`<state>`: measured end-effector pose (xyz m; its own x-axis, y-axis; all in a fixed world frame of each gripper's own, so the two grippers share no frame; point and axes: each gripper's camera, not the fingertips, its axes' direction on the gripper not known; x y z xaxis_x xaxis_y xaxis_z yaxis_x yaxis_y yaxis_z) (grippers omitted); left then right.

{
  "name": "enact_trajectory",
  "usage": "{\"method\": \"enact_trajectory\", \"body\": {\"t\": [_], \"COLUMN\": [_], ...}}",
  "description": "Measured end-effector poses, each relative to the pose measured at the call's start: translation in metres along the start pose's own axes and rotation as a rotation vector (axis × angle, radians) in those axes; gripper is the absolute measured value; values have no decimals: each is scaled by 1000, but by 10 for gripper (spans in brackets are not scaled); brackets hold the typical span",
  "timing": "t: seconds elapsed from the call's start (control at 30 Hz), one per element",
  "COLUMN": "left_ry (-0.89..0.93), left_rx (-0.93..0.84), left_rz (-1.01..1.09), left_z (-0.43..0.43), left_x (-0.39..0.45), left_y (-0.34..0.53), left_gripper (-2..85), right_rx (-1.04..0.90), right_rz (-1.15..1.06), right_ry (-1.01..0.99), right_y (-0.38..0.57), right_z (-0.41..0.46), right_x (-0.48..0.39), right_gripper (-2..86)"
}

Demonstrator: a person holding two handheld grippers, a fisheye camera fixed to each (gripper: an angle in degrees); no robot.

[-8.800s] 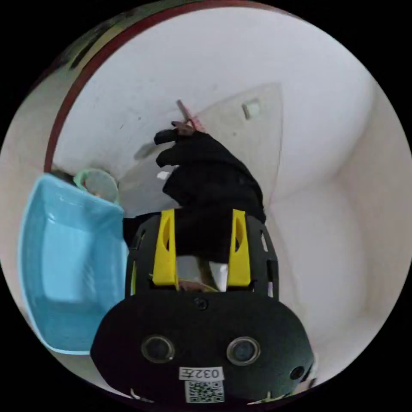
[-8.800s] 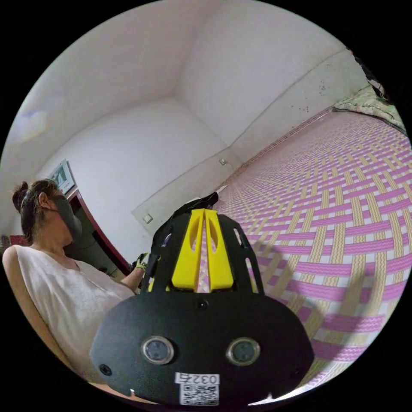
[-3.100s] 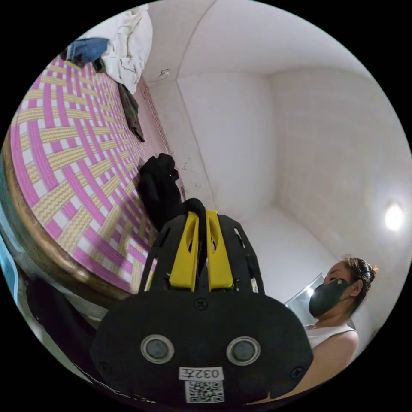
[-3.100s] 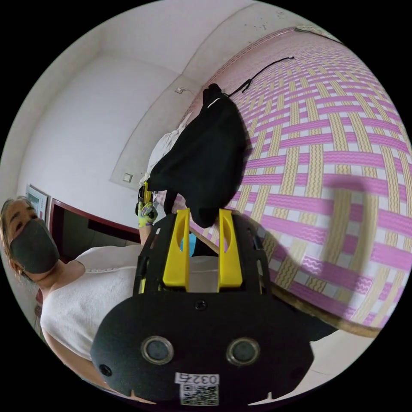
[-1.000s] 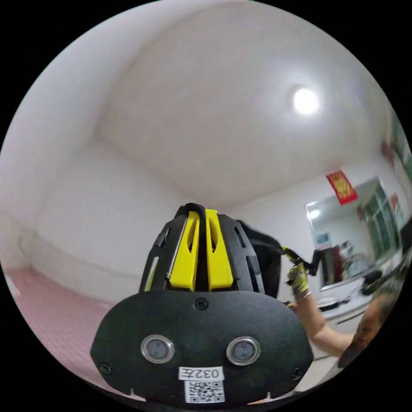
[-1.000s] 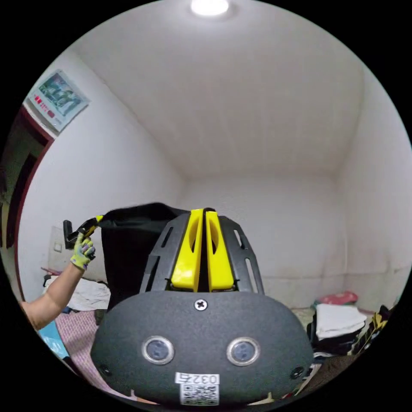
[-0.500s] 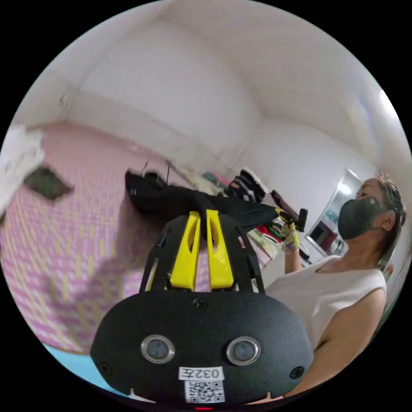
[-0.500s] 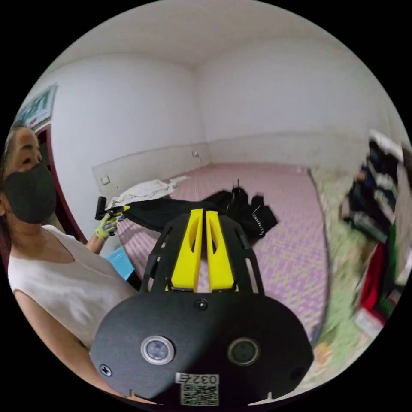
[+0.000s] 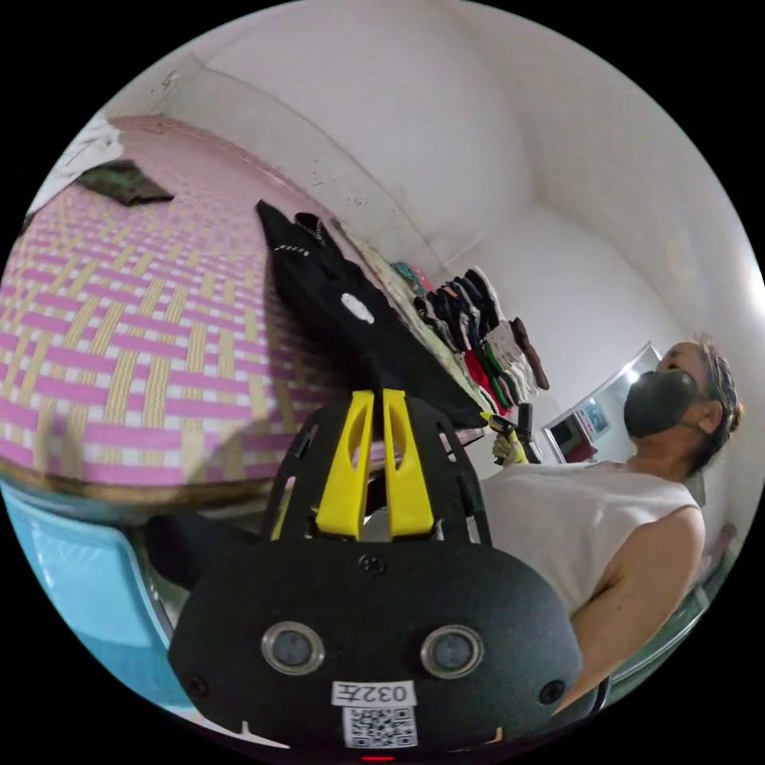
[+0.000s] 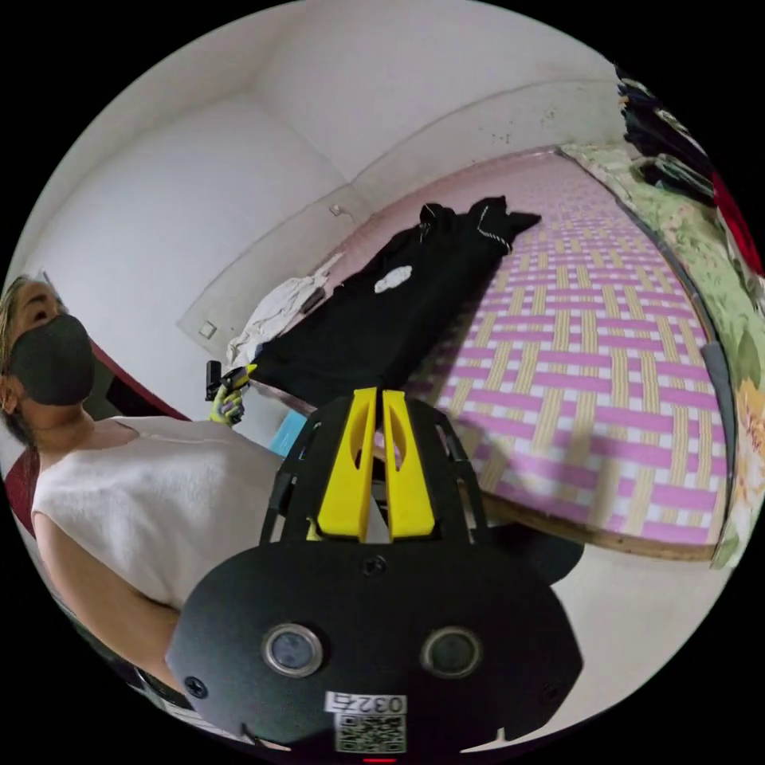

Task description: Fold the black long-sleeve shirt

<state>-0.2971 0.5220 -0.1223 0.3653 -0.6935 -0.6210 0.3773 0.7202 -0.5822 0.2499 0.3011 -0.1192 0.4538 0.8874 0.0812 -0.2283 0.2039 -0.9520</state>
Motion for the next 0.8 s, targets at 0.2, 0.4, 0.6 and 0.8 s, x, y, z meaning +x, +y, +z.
{"method": "enact_trajectory", "body": {"t": [0.2,0.4,0.6,0.8], "left_ry": [13,46,83,-47], "left_rx": [-38,-51,0,228], "left_rz": [-77,-58,-48,175], "left_z": [-7,-26,-40,-80], "left_x": [-3,17,31,102], "left_y": [17,28,46,33], "left_gripper": [-10,-11,-16,-11], "right_rx": [-5,42,-31,151], "right_rz": [62,45,103,-46], "right_ry": [3,-22,23,44], "right_y": [8,16,25,20], "right_z": [12,-9,6,-11], "right_x": [25,32,47,23], "right_gripper": [-9,-8,23,24]}}
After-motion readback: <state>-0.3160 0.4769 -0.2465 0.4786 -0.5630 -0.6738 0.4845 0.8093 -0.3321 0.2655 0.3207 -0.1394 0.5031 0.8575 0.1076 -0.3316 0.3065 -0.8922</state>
